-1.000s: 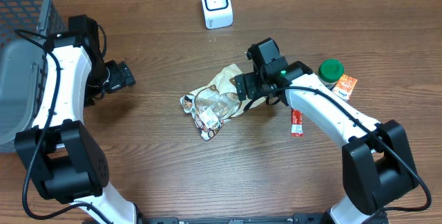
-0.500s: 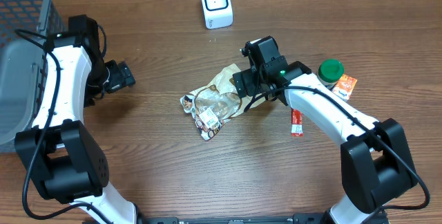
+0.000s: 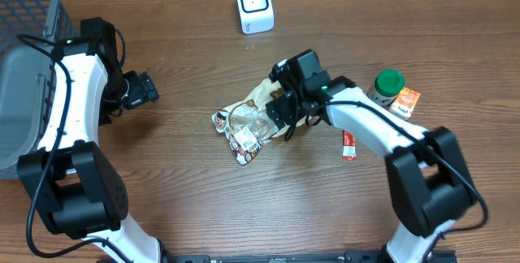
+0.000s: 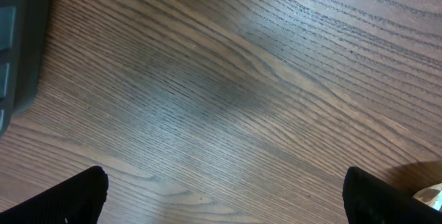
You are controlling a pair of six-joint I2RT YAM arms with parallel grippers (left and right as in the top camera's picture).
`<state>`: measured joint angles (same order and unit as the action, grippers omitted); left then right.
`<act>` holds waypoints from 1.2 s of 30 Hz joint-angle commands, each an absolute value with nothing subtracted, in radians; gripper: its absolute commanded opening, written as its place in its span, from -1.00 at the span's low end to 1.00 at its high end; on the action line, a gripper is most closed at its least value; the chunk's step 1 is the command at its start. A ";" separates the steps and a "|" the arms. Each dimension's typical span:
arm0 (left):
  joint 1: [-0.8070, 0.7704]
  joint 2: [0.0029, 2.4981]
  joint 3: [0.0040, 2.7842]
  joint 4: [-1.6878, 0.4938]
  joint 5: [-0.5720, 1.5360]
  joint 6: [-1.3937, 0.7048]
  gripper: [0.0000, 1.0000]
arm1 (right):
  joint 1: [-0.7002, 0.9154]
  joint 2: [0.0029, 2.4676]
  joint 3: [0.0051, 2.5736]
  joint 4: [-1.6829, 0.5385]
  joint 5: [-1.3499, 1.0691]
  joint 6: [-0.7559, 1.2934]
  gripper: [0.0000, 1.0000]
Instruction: Scan the item barcode
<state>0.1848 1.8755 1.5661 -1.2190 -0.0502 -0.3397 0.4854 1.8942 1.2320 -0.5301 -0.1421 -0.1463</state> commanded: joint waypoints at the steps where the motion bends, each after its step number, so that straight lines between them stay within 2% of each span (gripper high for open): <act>1: 0.181 1.857 1.579 -1.218 -0.059 -0.336 1.00 | 0.506 1.977 1.212 -0.513 -0.159 -0.166 0.78; 4: 0.181 1.857 1.579 -1.218 -0.059 -0.336 1.00 | 0.523 2.026 1.212 -0.506 -0.153 -0.167 0.76; 6: 0.181 1.857 1.579 -1.218 -0.059 -0.336 1.00 | 0.530 2.033 1.212 -0.509 -0.121 -0.166 0.66; 10: 0.181 1.857 1.579 -1.218 -0.059 -0.336 1.00 | 0.532 2.033 1.212 -0.519 -0.114 -0.161 0.24; 12: 0.181 1.857 1.579 -1.218 -0.059 -0.336 1.00 | 0.532 2.033 1.212 -0.537 -0.114 -0.149 -0.07; 13: 0.181 1.857 1.579 -1.218 -0.059 -0.336 1.00 | 0.529 2.029 1.214 -0.553 -0.115 -0.122 -0.29; 16: 0.181 1.857 1.579 -1.218 -0.059 -0.336 0.99 | 0.517 2.000 1.234 -0.602 -0.138 -0.069 -0.63; 24: 0.181 1.857 1.579 -1.218 -0.059 -0.336 1.00 | 0.479 1.811 1.251 -0.598 -0.596 -0.055 -0.92; 32: 0.181 1.857 1.579 -1.218 -0.059 -0.336 1.00 | 0.445 1.756 1.251 -0.606 -0.829 -0.040 -0.93; 36: 0.181 1.857 1.579 -1.218 -0.059 -0.336 0.99 | 0.443 1.756 1.251 -0.612 -0.865 -0.003 -0.93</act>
<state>0.1848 1.8755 1.5661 -1.2186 -0.0502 -0.3397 0.4507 1.7702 1.2491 -0.6144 -0.7620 -0.0364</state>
